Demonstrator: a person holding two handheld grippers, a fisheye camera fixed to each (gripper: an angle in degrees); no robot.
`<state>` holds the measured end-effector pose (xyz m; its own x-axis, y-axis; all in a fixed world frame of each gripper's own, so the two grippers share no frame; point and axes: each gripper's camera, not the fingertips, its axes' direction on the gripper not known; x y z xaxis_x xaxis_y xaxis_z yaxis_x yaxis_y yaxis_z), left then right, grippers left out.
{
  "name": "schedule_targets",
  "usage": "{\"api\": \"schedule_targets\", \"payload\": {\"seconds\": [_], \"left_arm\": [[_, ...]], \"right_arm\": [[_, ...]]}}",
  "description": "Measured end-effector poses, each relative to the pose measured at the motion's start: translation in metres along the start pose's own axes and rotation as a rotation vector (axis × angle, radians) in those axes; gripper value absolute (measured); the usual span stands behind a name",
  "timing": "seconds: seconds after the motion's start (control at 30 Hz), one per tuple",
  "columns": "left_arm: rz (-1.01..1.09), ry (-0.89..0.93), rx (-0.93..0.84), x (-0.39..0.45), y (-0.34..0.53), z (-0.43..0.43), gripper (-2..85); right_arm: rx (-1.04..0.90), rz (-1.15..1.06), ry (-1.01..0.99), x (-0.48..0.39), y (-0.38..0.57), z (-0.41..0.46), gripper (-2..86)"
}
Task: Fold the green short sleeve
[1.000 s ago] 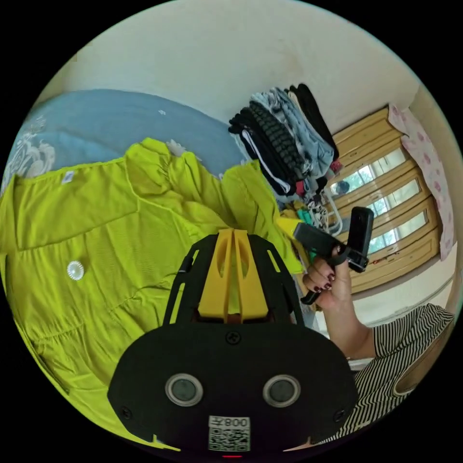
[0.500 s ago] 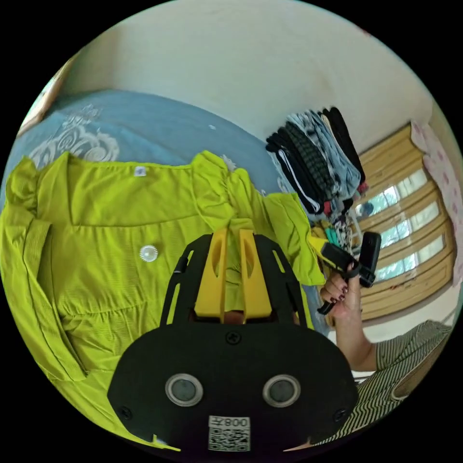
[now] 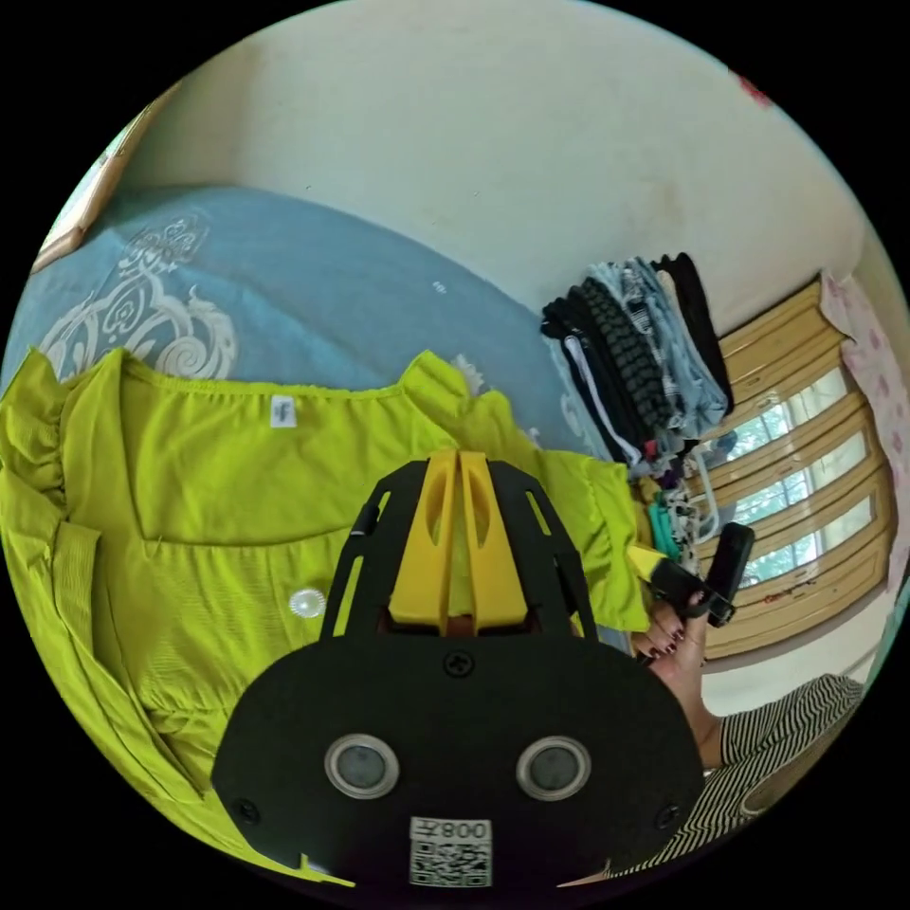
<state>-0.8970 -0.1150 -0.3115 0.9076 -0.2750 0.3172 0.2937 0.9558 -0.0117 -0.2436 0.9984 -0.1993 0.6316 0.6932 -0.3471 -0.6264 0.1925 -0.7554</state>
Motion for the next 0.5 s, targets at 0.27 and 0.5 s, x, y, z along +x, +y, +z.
{"api": "schedule_targets", "payload": {"seconds": [0.27, 0.5], "left_arm": [[0.087, 0.135, -0.069, 0.024, -0.025, 0.053, 0.4], [0.066, 0.240, -0.075, 0.016, -0.022, 0.088, 0.8]], "right_arm": [[0.068, 0.010, -0.032, 0.009, -0.006, -0.005, 0.3], [0.091, 0.016, -0.043, 0.013, -0.011, 0.002, 0.3]]}}
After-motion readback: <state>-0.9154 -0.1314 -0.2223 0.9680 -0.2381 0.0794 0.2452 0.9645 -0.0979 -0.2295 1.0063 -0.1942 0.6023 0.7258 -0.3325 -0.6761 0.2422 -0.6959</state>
